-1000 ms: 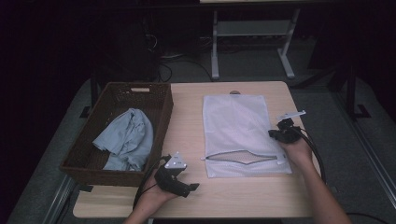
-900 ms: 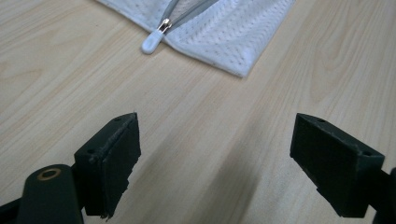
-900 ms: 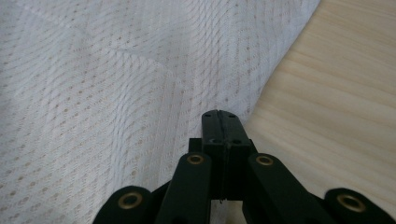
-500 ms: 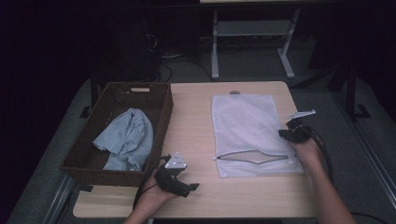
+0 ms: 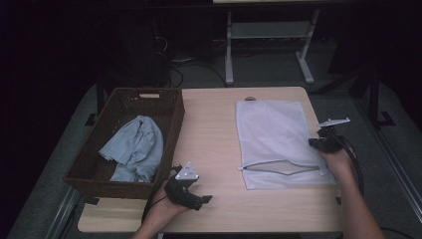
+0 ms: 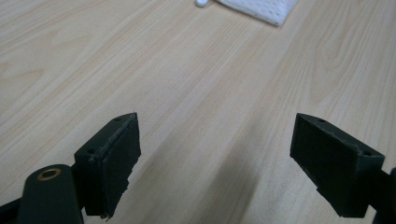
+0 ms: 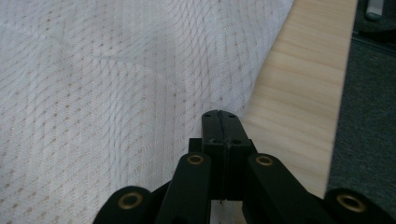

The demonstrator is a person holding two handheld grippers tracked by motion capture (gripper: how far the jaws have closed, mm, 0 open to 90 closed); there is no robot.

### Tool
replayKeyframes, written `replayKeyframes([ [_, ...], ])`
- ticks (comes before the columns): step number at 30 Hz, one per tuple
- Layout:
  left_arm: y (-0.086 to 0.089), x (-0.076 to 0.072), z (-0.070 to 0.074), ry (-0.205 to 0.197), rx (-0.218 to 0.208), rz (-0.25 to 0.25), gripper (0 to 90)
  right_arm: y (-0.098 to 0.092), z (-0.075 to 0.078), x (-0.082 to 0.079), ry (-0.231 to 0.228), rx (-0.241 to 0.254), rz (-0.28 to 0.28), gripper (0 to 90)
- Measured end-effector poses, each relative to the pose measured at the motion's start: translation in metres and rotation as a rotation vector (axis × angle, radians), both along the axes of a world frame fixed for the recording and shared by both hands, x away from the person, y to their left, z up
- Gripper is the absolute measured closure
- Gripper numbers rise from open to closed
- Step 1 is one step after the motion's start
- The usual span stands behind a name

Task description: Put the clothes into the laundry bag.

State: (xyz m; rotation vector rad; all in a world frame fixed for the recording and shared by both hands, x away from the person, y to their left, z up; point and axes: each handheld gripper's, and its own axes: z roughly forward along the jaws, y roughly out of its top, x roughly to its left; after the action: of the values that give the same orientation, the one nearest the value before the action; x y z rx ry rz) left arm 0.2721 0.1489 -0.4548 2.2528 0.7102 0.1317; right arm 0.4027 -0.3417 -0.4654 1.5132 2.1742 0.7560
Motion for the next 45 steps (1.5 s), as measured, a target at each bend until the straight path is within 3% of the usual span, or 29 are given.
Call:
replayKeyframes([
  [7, 0.000, 0.000, 0.000, 0.000, 0.002, -0.001, 15.5, -0.014, 0.000, -0.002, 0.001, -0.005, -0.030, 89.9],
  [10, 0.000, 0.000, 0.000, 0.000, 0.001, 0.000, 15.5, -0.021, -0.001, -0.003, -0.003, 0.028, -0.050, 89.9],
  [12, 0.000, 0.000, 0.000, 0.000, 0.001, 0.000, 15.5, -0.023, -0.001, -0.003, -0.002, 0.007, -0.058, 89.9],
  [25, 0.000, 0.000, 0.000, 0.000, 0.002, -0.001, 15.5, -0.033, 0.000, -0.006, -0.005, 0.015, -0.089, 89.6],
  [29, 0.000, 0.001, 0.000, 0.002, 0.000, 0.002, 15.5, -0.033, 0.014, -0.014, -0.039, 0.076, -0.059, 73.4],
  [33, 0.000, 0.000, 0.000, 0.003, 0.001, 0.003, 15.5, -0.027, 0.026, -0.028, -0.071, 0.097, -0.012, 58.2],
  [39, 0.000, 0.000, 0.000, 0.001, 0.003, 0.001, 15.5, -0.018, 0.033, -0.051, -0.085, 0.126, 0.018, 50.2],
  [45, 0.000, 0.000, 0.000, 0.001, 0.004, -0.004, 15.5, -0.009, 0.041, -0.077, -0.134, 0.110, 0.029, 40.6],
])
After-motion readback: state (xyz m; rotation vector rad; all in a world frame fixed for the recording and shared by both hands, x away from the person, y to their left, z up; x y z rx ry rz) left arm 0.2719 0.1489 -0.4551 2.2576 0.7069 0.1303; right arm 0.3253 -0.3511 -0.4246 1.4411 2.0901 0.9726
